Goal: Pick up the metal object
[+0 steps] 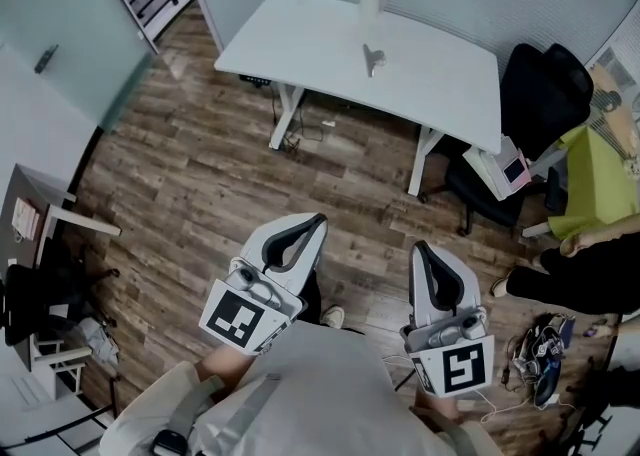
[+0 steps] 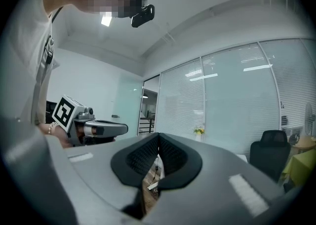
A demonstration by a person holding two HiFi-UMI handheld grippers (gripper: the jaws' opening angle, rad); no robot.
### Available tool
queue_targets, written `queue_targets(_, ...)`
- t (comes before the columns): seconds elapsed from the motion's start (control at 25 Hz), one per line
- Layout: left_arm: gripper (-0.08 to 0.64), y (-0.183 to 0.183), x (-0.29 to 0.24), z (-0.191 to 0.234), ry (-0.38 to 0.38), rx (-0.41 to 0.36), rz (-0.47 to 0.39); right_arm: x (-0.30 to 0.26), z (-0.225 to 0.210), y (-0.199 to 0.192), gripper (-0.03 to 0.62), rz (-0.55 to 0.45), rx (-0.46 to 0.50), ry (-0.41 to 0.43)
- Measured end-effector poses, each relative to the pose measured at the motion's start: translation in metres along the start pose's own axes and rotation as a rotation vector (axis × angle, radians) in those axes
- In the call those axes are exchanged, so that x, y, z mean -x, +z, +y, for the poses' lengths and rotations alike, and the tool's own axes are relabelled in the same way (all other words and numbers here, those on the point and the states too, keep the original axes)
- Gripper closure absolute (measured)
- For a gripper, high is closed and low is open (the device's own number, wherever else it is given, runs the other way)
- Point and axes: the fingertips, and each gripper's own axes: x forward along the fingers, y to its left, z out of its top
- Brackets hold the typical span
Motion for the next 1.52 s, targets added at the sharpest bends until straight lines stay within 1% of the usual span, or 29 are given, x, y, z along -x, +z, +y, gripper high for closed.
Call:
queue_targets(0.24,0.561,-0.003,-0.03,0.062,0.008,0.009,-0.006,-0.066,-0.013,-0.004,0.589,0.011,0.001,0.002)
queue_targets(0.44,0.561,0.0,-0.058,0.118,-0.004,0.012,-0.013,-0.129,-0.025,-0.001,0.589,0.015,0.014,-0.005)
queue_targets(0.8,0.561,0.003,-0.093,0.207,-0.026,0.026,-0.012,-0.222,-0.043,0.006,0.589,0.017,0.026,-0.052)
queue_targets(1.08,0.561,0.003,-0.122,0.241,-0.051,0.032,-0.011,-0.261,-0.057,0.005,0.589,0.031,0.03,-0.073)
queue_targets(1.52,0.561,-0.007,-0.181,0.272,-0.07,0.034,0.001,-0.308,-0.104,-0.01,0.589,0.032,0.012,-0.094)
